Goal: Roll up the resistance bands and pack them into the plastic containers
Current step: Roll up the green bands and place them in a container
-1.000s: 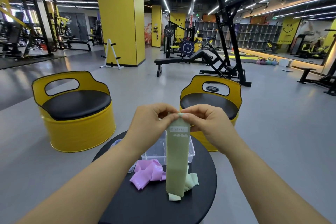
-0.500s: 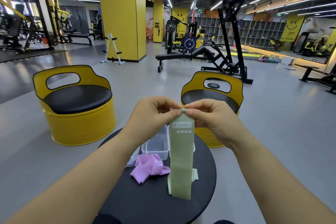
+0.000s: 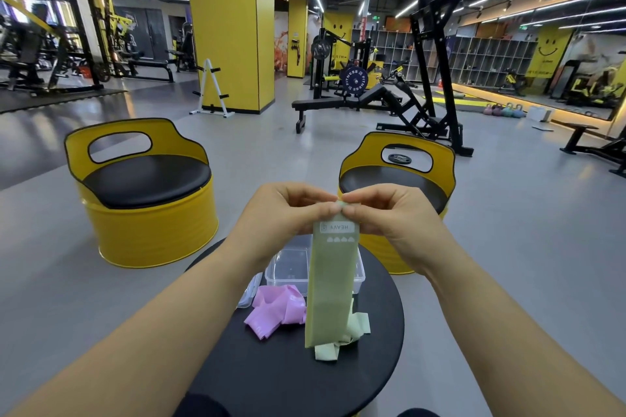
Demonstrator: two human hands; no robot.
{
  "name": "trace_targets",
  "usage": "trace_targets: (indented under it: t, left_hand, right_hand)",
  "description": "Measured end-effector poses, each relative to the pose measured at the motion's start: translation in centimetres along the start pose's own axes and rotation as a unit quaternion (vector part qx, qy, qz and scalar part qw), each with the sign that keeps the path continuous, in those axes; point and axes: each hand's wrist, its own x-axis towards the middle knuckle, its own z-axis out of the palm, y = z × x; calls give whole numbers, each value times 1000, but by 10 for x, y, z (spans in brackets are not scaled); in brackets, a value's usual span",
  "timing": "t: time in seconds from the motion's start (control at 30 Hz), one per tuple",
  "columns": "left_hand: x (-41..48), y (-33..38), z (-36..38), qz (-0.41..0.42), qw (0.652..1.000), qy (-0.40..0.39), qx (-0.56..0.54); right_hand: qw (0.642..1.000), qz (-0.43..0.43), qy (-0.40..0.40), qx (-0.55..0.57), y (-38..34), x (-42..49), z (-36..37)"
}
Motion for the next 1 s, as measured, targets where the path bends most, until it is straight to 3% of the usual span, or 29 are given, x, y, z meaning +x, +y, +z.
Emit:
trace_targets:
  t: [0.33, 0.53, 0.63, 0.77, 1.0]
  left_hand:
    - [2, -4, -2, 15, 999, 29, 30]
    - [1, -3, -6, -2, 1000, -9, 20]
    - [2, -1, -8, 31, 993, -31, 107]
    - [2, -2, -8, 128, 948, -24, 289]
    - [0, 1, -6, 130, 977, -32, 167]
  right_hand:
    - [998, -33, 10, -46, 1, -1, 4]
    - [994, -52, 13, -96, 1, -2, 0]
    - [992, -47, 7, -119, 2, -3, -1]
    - [993, -44, 9, -111, 2, -2, -2]
    - [995, -40, -3, -87, -2, -2, -4]
